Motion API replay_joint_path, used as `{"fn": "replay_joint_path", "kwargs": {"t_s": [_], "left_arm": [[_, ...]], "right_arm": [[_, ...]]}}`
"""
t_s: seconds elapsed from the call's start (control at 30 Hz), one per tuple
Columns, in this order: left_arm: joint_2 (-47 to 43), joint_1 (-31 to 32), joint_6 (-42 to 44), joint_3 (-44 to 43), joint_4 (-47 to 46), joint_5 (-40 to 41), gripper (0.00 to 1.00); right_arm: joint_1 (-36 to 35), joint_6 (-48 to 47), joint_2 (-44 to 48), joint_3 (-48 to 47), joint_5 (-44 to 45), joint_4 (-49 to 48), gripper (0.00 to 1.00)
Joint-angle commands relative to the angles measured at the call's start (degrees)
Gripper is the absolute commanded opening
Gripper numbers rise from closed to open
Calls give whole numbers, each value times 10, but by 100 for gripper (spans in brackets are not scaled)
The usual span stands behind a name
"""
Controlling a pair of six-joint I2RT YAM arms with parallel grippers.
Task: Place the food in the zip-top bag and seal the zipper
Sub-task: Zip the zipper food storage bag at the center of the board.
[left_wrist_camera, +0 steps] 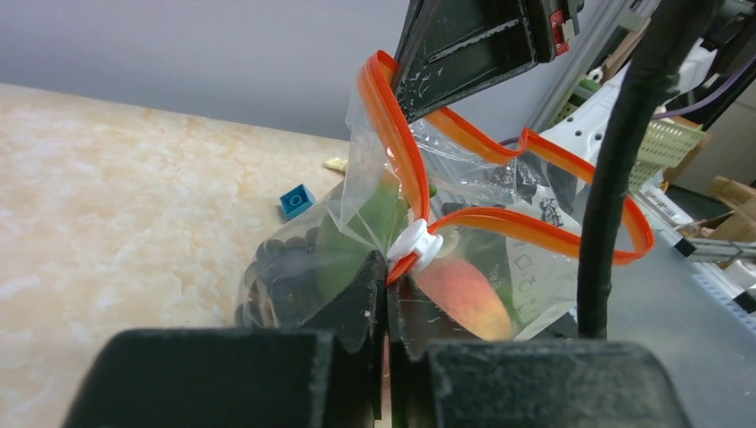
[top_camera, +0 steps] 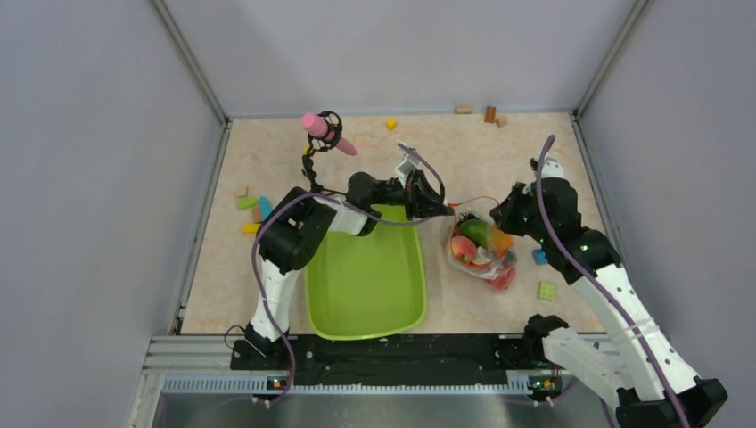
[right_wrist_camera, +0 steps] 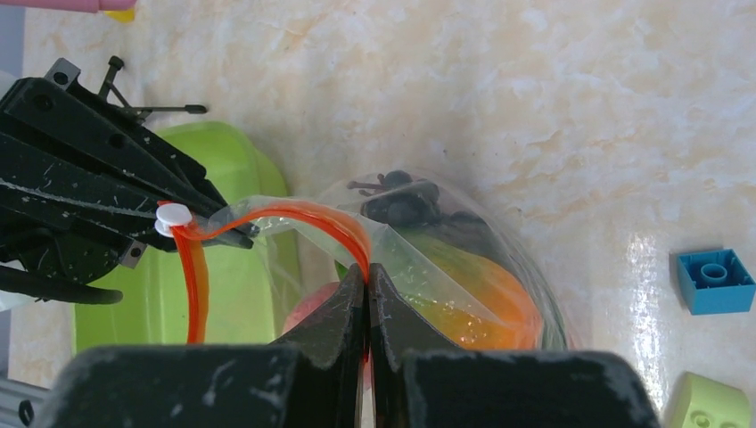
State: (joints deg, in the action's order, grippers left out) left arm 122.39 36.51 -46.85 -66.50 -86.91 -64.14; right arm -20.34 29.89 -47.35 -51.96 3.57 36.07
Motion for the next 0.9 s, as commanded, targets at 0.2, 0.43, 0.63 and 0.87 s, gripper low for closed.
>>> {"fn": "replay_joint_path", "kwargs": {"t_s": [0.2,0.43,0.63,0.87], "left_arm": [[-89,-5,-18,50,-58,9,0],[-174,-9,49,56,166,18,0],[-280,27,305,24,570,144,0],[-295,76,398,-87,854,229,0]], "right_arm": [[7,-22,14,-27,57,55,11],[7,-59,42,-66,37,62,65],[7,-95,86,-79,-27,18,81],[7,-157,122,-41,-171,-133,80]]}}
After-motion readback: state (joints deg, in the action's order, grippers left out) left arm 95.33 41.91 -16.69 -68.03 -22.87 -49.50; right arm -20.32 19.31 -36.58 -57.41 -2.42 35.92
